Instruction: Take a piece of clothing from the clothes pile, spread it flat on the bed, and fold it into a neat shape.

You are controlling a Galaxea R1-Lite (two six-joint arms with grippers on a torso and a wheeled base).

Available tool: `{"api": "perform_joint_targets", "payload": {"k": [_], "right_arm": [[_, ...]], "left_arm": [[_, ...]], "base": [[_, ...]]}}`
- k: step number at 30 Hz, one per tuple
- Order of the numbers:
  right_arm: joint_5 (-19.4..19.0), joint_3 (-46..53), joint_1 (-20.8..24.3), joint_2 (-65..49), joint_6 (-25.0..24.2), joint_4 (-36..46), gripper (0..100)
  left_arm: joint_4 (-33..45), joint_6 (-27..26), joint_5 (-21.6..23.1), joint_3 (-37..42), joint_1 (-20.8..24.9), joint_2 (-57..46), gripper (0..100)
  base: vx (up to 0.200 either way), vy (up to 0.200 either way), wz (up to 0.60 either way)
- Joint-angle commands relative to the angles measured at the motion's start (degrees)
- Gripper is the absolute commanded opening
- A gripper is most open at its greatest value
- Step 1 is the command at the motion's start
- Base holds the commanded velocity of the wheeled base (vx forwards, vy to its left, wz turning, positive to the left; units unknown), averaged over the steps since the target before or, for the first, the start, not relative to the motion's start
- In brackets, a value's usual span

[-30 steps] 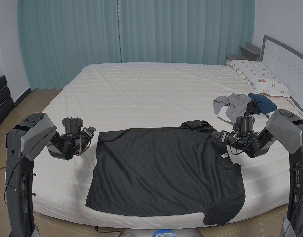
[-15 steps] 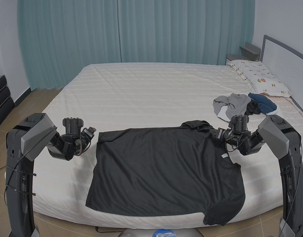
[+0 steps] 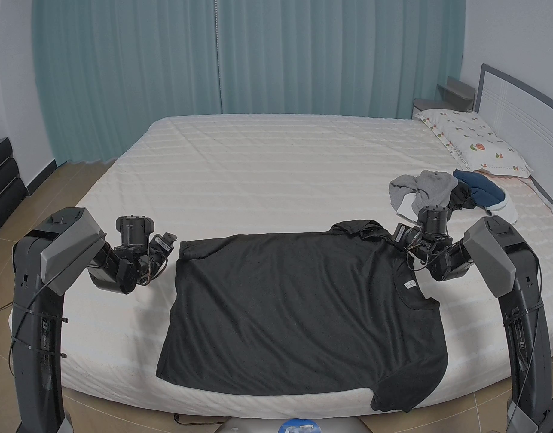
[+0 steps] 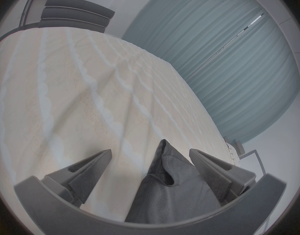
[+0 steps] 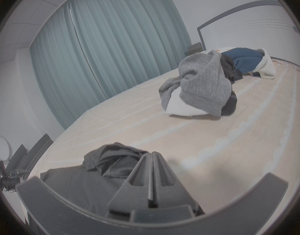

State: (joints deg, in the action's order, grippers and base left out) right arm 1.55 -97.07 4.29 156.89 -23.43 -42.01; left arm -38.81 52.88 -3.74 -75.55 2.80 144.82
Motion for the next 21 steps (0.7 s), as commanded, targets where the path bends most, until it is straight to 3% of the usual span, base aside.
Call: {"api": "perform_joint_targets", "payload": {"k": [1, 6, 7, 13, 18, 21], "right_arm": [[0.91, -3.39, -0.07, 1.93, -0.48, -0.18, 0], [1.44, -2.42, 0.02, 1.4, -1.35, 0.26, 0], [1.26, -1.45, 0.02, 0.78, -1.18, 0.35, 100], [0.82, 2.33, 0.46, -1.85, -0.83, 0.44, 100], [-4.62, 7.86, 0.63, -10.2, 0.67, 7.29, 100], [-5.68, 7.16, 0.89, -10.12, 0.93, 8.43, 100]], "left_arm": [[-0.03, 0.03, -0.12, -0.04, 0.1, 0.37, 100], [-0.03, -0.06, -0.12, -0.04, 0.1, 0.55, 100], [-0.03, -0.06, -0.12, -0.13, 0.1, 0.55, 100], [-0.03, 0.03, -0.12, -0.04, 0.1, 0.55, 100], [-0.03, -0.24, -0.12, -0.04, 0.18, 0.55, 100], [-0.03, -0.32, -0.12, 0.05, 0.18, 0.55, 100]], "base": [[0.0, 0.0, 0.0], [0.0, 0.0, 0.0], [0.0, 0.0, 0.0], [0.0, 0.0, 0.0], [0.0, 0.0, 0.0], [0.0, 0.0, 0.0]]}}
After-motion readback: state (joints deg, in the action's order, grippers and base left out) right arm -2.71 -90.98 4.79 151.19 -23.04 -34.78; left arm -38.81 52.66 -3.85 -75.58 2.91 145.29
